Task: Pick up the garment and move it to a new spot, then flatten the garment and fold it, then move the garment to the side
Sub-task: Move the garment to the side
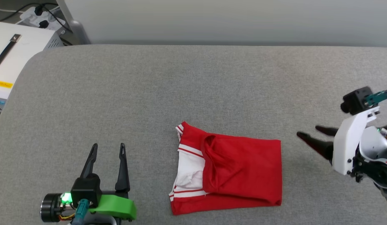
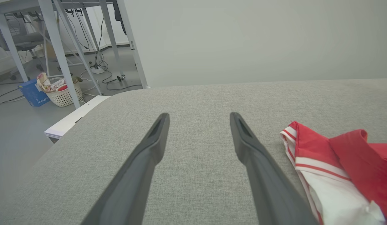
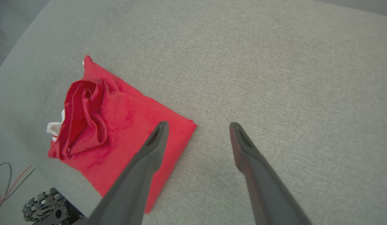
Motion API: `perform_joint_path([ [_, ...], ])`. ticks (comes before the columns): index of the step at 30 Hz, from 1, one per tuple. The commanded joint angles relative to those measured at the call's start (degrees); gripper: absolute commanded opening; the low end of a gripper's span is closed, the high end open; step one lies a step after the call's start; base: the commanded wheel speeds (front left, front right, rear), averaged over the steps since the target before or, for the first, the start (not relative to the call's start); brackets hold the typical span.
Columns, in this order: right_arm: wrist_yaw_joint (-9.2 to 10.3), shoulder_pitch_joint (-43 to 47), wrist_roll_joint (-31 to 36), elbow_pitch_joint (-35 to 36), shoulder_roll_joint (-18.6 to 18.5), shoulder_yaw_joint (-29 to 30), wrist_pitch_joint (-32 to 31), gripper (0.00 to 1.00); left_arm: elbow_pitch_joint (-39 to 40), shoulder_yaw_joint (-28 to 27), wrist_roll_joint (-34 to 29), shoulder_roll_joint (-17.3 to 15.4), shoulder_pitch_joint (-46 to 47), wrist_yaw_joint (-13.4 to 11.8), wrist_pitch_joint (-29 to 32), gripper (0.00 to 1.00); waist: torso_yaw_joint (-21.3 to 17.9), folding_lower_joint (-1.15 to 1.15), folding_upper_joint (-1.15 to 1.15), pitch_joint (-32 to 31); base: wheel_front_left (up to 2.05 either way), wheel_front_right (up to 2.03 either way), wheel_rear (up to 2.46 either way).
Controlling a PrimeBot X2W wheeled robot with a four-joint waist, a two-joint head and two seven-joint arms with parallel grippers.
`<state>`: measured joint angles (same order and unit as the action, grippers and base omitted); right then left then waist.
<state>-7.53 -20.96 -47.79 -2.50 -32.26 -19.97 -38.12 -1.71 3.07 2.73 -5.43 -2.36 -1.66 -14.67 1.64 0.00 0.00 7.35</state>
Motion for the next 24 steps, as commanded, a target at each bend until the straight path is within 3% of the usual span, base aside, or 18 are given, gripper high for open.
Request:
perform_joint_path([
  [1, 0.04, 0.9, -2.2, -0.8, 0.1, -0.5, -2.0, 1.00, 0.0, 0.0, -0.3, 0.3, 1.4, 0.4, -0.3, 1.00, 0.6, 0.00, 0.00, 0.9, 0.00, 0.00, 0.00],
  [5, 0.04, 2.3, -7.4, -3.3, 1.0, -1.0, -7.4, 1.00, 0.1, 0.4, -0.5, 0.6, 2.4, 0.5, -0.3, 1.00, 1.4, 0.00, 0.00, 2.7, 0.00, 0.00, 0.00],
  [9, 0.04, 2.6, -8.5, -5.6, 2.1, -2.0, -9.0, 1.00, 0.0, 0.6, -0.5, 0.7, 3.4, 0.7, -0.3, 1.00, 2.3, 0.00, 0.00, 4.6, 0.00, 0.00, 0.00],
  [16, 0.04, 1.4, -10.2, -9.9, 5.3, -3.5, -7.8, 1.00, -0.3, 1.1, -0.7, 1.1, 5.4, 0.9, -0.3, 1.00, 3.8, 0.00, 0.00, 7.1, 0.00, 0.00, 0.00],
  [24, 0.04, 1.1, -10.9, -13.3, 7.2, -9.0, -5.4, 1.00, -0.9, 1.3, -0.9, 1.3, 6.2, 1.0, -0.3, 1.00, 4.4, 0.00, 0.00, 8.0, 0.00, 0.00, 0.00],
])
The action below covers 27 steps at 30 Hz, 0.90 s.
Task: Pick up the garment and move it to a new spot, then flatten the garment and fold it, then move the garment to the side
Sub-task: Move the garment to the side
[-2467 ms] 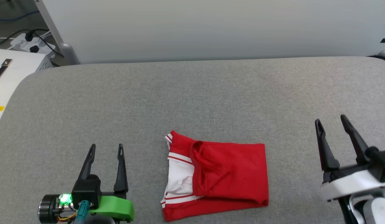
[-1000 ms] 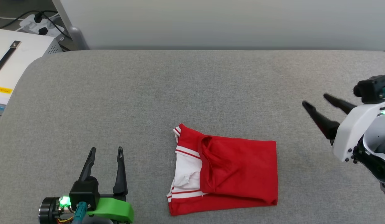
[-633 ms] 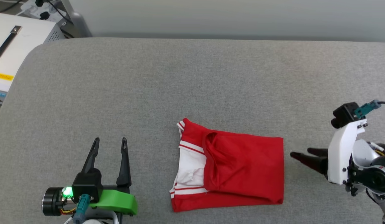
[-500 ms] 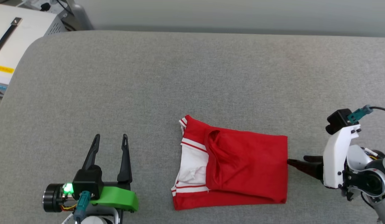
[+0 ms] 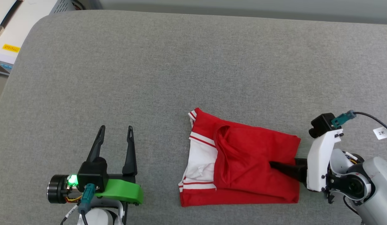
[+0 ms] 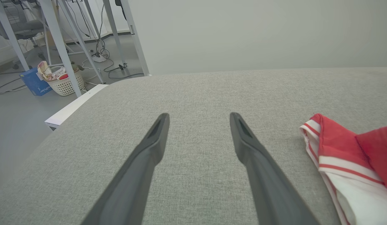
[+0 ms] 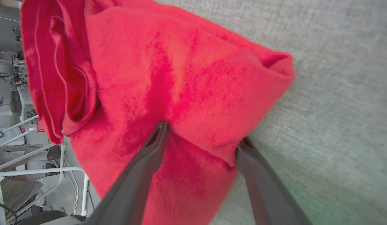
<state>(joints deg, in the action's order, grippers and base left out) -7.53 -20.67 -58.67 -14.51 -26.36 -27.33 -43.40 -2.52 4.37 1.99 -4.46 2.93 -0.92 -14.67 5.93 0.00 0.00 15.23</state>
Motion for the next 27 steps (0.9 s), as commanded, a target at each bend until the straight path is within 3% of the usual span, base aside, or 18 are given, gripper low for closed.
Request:
perform_joint_path([
  [1, 0.04, 0.8, 0.3, -1.3, 1.2, -2.8, 0.6, 1.00, -0.2, 0.1, -0.2, 0.3, 1.0, 0.2, -0.3, 1.00, 0.1, 0.00, 0.00, 0.1, 0.00, 0.00, 0.00],
  [2, 0.04, 0.7, 0.6, -1.2, 1.0, -3.7, 1.3, 1.00, -0.2, 0.1, -0.2, 0.3, 1.1, 0.2, -0.3, 1.00, 0.1, 0.00, 0.00, 0.1, 0.00, 0.00, 0.00],
  [3, 0.04, 0.6, 0.5, -1.1, 0.8, -4.5, 2.5, 0.82, -0.2, 0.1, -0.2, 0.4, 1.1, 0.1, -0.3, 1.00, 0.1, 0.00, 0.00, 0.2, 0.00, 0.00, 0.00],
  [5, 0.04, 0.1, 0.0, -0.9, 0.6, -5.3, 4.7, 0.00, -0.3, 0.1, -0.3, 0.4, 1.2, 0.1, -0.3, 1.00, 0.1, 0.00, 0.00, 0.2, 0.00, 0.00, 0.00],
  [17, 0.04, -7.0, 2.7, 6.6, -5.7, -12.3, 19.8, 0.00, -0.3, -0.7, -0.6, 0.1, -0.6, -0.6, -0.3, 1.00, -2.4, 0.00, 0.00, -3.5, 0.00, 0.00, 0.00],
  [27, 0.04, -11.8, 6.0, 11.6, -15.4, -16.5, 20.8, 0.00, 1.0, -1.4, -0.7, -0.1, -2.6, -1.1, -0.3, 1.00, -11.3, 0.00, 0.00, -4.5, 0.00, 0.00, 0.00],
])
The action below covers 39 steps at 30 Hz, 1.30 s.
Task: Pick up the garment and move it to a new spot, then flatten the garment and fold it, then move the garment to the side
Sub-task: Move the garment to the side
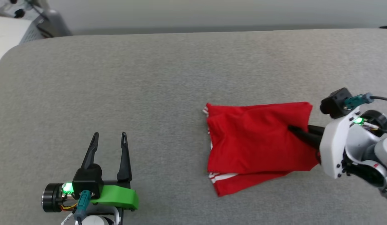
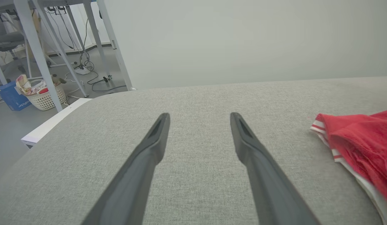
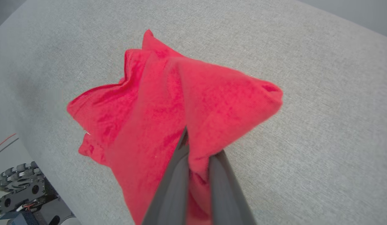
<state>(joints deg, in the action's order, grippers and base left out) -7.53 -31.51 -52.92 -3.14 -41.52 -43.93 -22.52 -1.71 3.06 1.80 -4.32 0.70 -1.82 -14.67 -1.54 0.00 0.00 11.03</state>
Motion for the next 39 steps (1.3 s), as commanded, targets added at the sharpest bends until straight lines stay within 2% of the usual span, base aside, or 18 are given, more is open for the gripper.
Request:
perform_joint_path([
  [1, 0.04, -1.4, 0.2, 0.2, -1.2, 0.1, -0.3, 0.00, 0.3, 0.0, -0.6, -0.3, -0.3, -0.2, -0.3, 1.00, -4.9, 0.00, 0.00, 0.1, 0.00, 0.00, 0.00],
  [11, 0.04, -6.5, 1.8, -2.8, -7.9, 2.2, -0.1, 0.00, 3.6, -1.1, -1.7, -2.4, 2.4, -0.8, -0.3, 1.00, -12.8, 0.00, 0.00, 7.5, 0.00, 0.00, 0.00],
  [16, 0.04, -10.2, 4.7, -7.4, -10.5, 3.4, 0.8, 0.00, 5.5, -1.2, -2.4, -3.5, 4.2, -1.3, -0.3, 1.00, -13.8, 0.00, 0.00, 12.0, 0.00, 0.00, 0.00],
  [24, 0.04, -16.9, 9.1, -18.3, -14.3, 3.5, 2.3, 0.00, 9.0, -0.9, -3.2, -5.0, 6.7, -1.8, -0.3, 1.00, -12.9, 0.00, 0.00, 17.9, 0.00, 0.00, 0.00],
  [34, 0.04, -24.9, 12.3, -33.5, -14.1, 6.3, 5.0, 0.00, 11.7, -0.4, -3.5, -6.2, 8.1, -2.5, -0.3, 1.00, -11.2, 0.00, 0.00, 21.3, 0.00, 0.00, 0.00],
  [39, 0.04, -27.0, 13.6, -38.1, -12.1, 7.0, 7.2, 0.00, 12.3, -0.2, -3.5, -6.5, 8.0, -3.0, -0.3, 1.00, -10.7, 0.00, 0.00, 21.8, 0.00, 0.00, 0.00],
])
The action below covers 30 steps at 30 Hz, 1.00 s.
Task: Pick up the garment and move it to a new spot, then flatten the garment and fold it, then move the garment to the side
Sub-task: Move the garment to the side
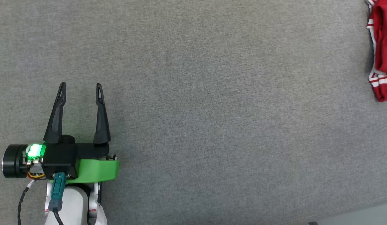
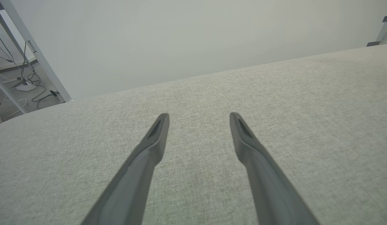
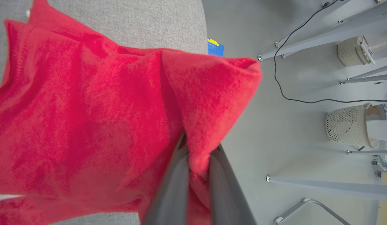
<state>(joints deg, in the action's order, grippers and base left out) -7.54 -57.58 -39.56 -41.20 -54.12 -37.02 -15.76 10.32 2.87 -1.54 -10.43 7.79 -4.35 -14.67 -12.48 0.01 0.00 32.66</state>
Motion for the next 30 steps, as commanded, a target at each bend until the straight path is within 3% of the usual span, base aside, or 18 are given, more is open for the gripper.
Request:
perform_joint_path([
  [1, 0.05, -1.3, 0.4, -1.1, 1.1, 0.5, 1.3, 0.00, 0.3, 0.0, -0.2, -0.4, 0.9, -0.6, -0.3, 1.00, 0.3, -0.01, 0.00, 0.1, 0.00, 0.00, 0.00],
  [2, 0.05, -1.5, 0.7, -1.9, 1.5, 0.8, 2.0, 0.00, 0.2, 0.1, -0.1, -0.4, 0.9, -0.6, -0.3, 1.00, 0.4, -0.01, 0.00, 0.0, 0.00, 0.00, 0.00],
  [4, 0.05, -1.5, 1.1, -3.8, 2.5, 0.9, 2.6, 0.81, -0.2, 0.4, 0.0, -0.3, 0.8, -0.7, -0.3, 1.00, 0.6, -0.01, 0.00, -0.7, 0.00, 0.00, 0.00],
  [5, 0.05, -1.6, 1.9, -4.9, 2.8, 1.2, 3.7, 1.00, -0.5, 0.5, 0.2, -0.2, 0.7, -0.9, -0.3, 1.00, 0.9, -0.01, 0.00, -1.4, 0.00, 0.00, 0.00],
  [12, 0.05, -1.4, 5.4, -7.2, 2.8, 2.9, 11.8, 1.00, -2.4, 1.5, 1.2, 0.8, -0.7, -1.3, -0.3, 1.00, 2.5, -0.01, 0.00, -6.9, 0.00, 0.00, 0.00],
  [19, 0.05, 0.0, 10.2, -6.6, 5.4, 9.1, 26.8, 1.00, -3.9, 1.4, 2.8, 1.6, -4.1, -1.8, -0.3, 1.00, 4.4, -0.01, 0.00, -12.9, 0.00, 0.00, 0.00],
  [24, 0.05, 2.1, 14.7, -2.9, 11.5, 17.5, 30.6, 1.00, -4.6, 0.9, 3.9, 2.2, -6.4, -1.8, -0.3, 1.00, 5.8, -0.01, 0.00, -16.6, 0.00, 0.00, 0.00],
  [30, 0.05, 13.0, 21.0, 14.8, 21.3, 31.1, 30.7, 1.00, -5.4, 1.1, 4.2, 2.7, -7.7, -1.5, -0.3, 1.00, 8.7, -0.01, 0.00, -20.5, 0.00, 0.00, 0.00],
])
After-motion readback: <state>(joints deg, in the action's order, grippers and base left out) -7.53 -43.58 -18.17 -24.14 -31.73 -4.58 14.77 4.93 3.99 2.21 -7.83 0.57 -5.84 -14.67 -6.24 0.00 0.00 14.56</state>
